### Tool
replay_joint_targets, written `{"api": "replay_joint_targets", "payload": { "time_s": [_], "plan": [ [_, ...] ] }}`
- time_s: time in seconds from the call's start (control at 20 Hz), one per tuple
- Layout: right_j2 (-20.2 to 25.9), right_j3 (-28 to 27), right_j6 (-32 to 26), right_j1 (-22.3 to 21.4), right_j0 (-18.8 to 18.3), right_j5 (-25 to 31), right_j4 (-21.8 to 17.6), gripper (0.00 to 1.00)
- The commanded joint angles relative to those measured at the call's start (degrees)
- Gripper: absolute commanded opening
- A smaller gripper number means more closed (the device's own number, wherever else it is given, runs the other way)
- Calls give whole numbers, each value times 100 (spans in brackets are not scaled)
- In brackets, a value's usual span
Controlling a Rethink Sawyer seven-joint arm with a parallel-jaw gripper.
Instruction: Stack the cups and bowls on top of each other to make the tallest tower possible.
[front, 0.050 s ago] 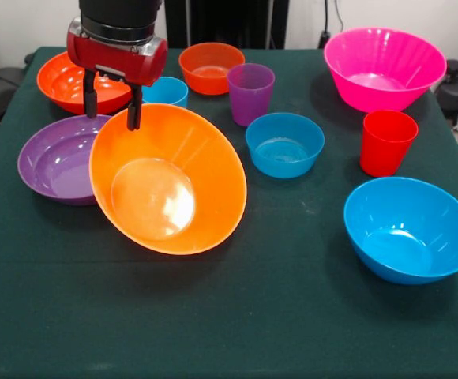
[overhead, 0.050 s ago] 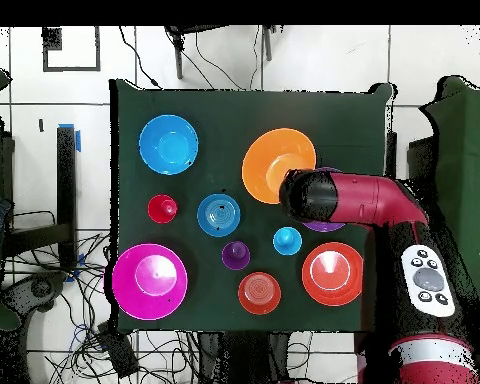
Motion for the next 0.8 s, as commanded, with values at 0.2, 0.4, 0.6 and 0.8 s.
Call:
{"api": "replay_joint_targets", "payload": {
  "time_s": [0.2,0.4,0.6,0.8],
  "plan": [
    [137,181,-265,386,204,73,-410,100],
    [128,168,-274,407,218,71,-425,100],
    [127,143,-316,441,234,5,-491,100],
    [142,243,-242,422,181,-90,-433,100]
  ]
}}
